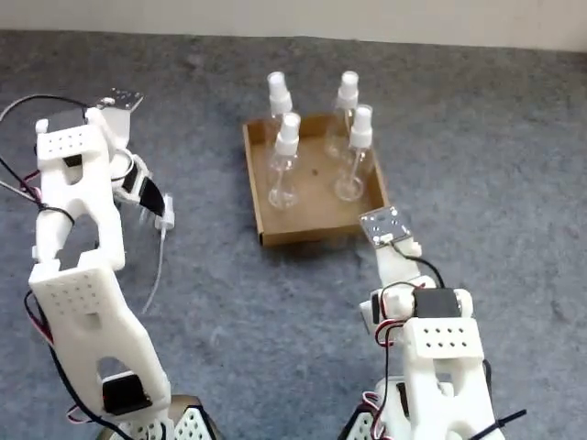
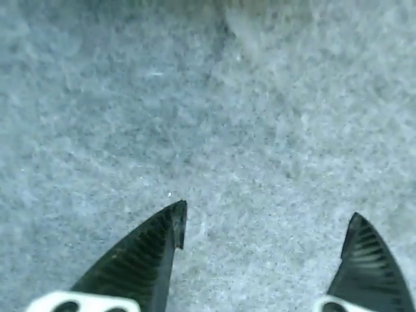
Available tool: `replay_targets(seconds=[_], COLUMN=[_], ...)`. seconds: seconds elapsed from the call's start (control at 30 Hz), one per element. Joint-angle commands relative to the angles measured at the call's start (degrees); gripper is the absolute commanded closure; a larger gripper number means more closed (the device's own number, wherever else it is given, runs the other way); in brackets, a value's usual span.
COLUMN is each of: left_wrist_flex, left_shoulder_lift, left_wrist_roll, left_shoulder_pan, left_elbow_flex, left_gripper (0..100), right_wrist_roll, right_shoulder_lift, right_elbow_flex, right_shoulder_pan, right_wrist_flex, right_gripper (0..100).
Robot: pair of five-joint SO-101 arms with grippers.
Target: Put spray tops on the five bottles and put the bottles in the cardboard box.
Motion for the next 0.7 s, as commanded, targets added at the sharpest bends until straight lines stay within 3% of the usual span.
replay_targets(seconds=[0.0, 0.17, 0.3, 0.53, 0.67], left_wrist_flex=[-1.1, -0.6, 2.4, 14.9, 16.6], left_shoulder_lift=[2.6, 1.4, -3.3, -18.4, -29.8], left_wrist_roll=[-0.2, -0.1, 0.0, 0.1, 5.8], left_shoulder_pan=[-1.5, -1.0, -0.7, 4.6, 8.8], left_elbow_flex=[0.0, -1.5, -3.8, -5.5, 2.7], left_gripper=[81, 92, 94, 95, 95], right_wrist_roll=[0.7, 0.7, 0.7, 0.7, 0.7], right_shoulder_lift=[-1.0, -1.0, -1.0, -1.0, -1.0], right_elbow_flex=[-0.1, -0.1, -0.2, -0.7, -0.8], right_shoulder_pan=[0.5, 0.6, 0.7, 0.8, 3.0], right_wrist_flex=[-1.0, -1.0, -0.7, 2.2, 2.2], right_gripper=[68.1, 68.1, 68.1, 68.1, 68.1])
